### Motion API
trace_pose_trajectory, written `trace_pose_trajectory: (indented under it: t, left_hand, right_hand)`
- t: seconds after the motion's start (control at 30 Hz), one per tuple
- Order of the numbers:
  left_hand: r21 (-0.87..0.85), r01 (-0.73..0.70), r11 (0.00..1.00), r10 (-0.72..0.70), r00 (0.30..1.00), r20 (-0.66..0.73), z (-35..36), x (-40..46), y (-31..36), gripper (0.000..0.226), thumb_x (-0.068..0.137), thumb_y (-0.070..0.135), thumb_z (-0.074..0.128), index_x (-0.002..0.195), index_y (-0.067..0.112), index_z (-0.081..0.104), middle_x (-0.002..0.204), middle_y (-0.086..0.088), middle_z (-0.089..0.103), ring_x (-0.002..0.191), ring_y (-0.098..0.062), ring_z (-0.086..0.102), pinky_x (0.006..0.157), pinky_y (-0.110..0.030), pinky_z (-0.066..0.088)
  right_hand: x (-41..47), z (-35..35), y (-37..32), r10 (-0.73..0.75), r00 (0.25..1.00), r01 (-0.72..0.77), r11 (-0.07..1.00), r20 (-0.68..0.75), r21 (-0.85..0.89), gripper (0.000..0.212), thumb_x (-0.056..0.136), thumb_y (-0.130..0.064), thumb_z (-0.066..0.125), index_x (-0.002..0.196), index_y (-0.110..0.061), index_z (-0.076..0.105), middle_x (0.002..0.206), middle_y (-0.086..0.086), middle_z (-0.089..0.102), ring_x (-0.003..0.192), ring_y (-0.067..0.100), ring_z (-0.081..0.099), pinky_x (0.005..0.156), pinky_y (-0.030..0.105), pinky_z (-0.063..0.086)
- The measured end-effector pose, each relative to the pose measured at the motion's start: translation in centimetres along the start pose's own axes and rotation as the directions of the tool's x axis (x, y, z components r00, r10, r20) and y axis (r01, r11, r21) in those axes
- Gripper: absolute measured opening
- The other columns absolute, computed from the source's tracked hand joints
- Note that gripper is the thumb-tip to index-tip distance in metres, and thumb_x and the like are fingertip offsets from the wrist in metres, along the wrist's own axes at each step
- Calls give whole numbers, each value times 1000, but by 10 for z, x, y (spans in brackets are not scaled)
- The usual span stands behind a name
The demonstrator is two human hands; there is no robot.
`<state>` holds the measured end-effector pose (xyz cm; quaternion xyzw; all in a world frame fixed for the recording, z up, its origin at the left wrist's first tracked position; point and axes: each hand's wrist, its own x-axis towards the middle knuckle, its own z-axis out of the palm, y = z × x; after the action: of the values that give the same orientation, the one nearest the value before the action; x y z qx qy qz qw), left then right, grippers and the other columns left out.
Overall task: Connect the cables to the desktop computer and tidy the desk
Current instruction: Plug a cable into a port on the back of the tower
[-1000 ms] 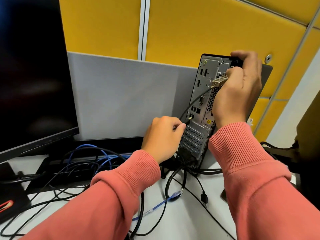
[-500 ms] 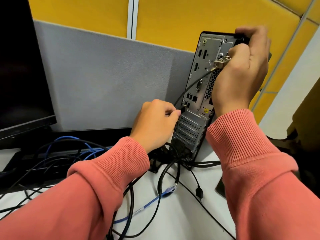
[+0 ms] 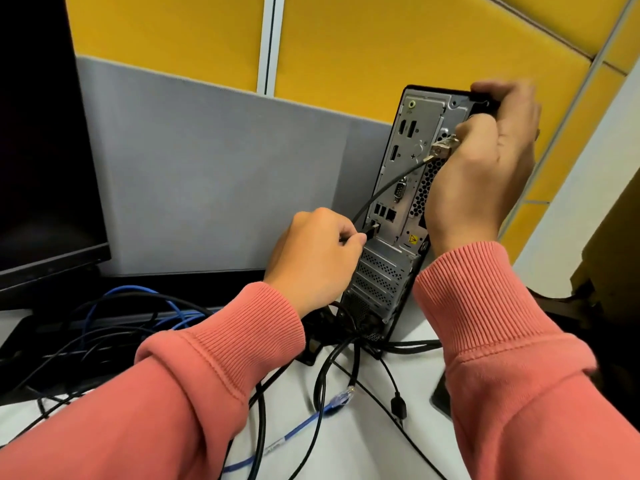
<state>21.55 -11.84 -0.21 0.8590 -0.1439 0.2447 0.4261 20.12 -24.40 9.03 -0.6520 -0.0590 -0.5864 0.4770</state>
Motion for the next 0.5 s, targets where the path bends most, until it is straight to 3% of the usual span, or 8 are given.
trace_pose_trajectory:
  t: [0.17,0.33,0.5]
  left_hand:
    - [8,11,1000,-11,1000,13,-4,0,6,37,99,38,61,72,16,71,57,1,61,64,-25,63,63,-38,58]
    - [-4,45,999,-45,999,12,-4,2,9,42,99,37,61,68,9,66,50,2,45,54,-23,48,56,-33,49]
    - [-39,60,997,-61,998,-13,-2,1,9,39,97,39,60,69,13,69,54,1,55,64,-26,62,63,-38,55]
  right_hand:
    - [1,-2,-2,10,1000,-9,1000,20,-17,34,86,-13,41,113,-16,62,115,-9,58,108,9,50,72,6,33]
    - [2,-3,-3,15,1000,-15,1000,24,-15,34,87,-12,42,113,-15,63,117,-7,59,109,9,50,72,3,32]
    - [2,-3,-3,2,1000,-2,1000,30,-11,34,86,-12,41,113,-14,62,117,-5,59,109,8,49,73,1,31]
